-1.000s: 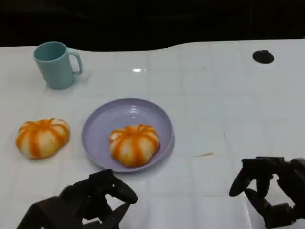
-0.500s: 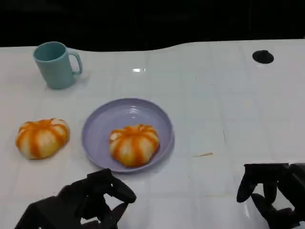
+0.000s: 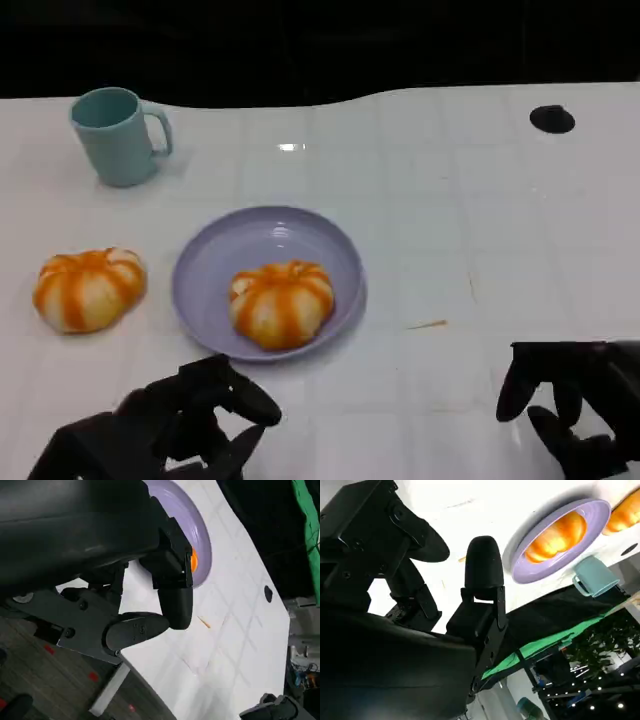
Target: Grasp the bread from the table and place it into the plate.
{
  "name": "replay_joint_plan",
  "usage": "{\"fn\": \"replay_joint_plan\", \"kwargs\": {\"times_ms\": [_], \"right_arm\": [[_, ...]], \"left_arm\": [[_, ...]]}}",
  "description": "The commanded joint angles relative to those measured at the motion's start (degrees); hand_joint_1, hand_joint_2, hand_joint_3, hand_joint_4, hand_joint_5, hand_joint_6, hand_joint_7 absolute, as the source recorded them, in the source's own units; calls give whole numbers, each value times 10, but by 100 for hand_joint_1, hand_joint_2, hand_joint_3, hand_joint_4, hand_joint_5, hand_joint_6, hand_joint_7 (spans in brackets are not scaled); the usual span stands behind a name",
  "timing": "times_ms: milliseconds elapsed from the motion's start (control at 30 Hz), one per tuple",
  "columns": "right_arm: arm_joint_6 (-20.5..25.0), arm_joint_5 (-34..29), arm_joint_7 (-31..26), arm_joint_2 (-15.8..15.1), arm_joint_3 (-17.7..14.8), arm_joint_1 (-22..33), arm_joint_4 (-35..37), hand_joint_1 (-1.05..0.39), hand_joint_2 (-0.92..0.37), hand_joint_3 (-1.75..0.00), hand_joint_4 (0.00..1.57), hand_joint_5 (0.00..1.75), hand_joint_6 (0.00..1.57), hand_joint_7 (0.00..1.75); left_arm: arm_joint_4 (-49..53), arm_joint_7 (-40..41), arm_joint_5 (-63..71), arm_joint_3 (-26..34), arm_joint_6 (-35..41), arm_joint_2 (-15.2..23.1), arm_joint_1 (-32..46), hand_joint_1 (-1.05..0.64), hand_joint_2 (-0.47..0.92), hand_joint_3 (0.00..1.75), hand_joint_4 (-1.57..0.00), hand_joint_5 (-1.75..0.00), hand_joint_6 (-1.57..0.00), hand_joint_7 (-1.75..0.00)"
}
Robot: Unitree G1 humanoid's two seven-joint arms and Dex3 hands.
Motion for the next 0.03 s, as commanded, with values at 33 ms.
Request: {"fn": "replay_joint_plan", "kwargs": {"times_ms": [33], "right_arm": [[6,2,-3,-4,-1,-2,-9,1,-15,-147,94,175,91,128]], "left_arm": [[2,-4,-4,4,-9,7,2,-25,81,64,-65,-175,-63,-126]]}}
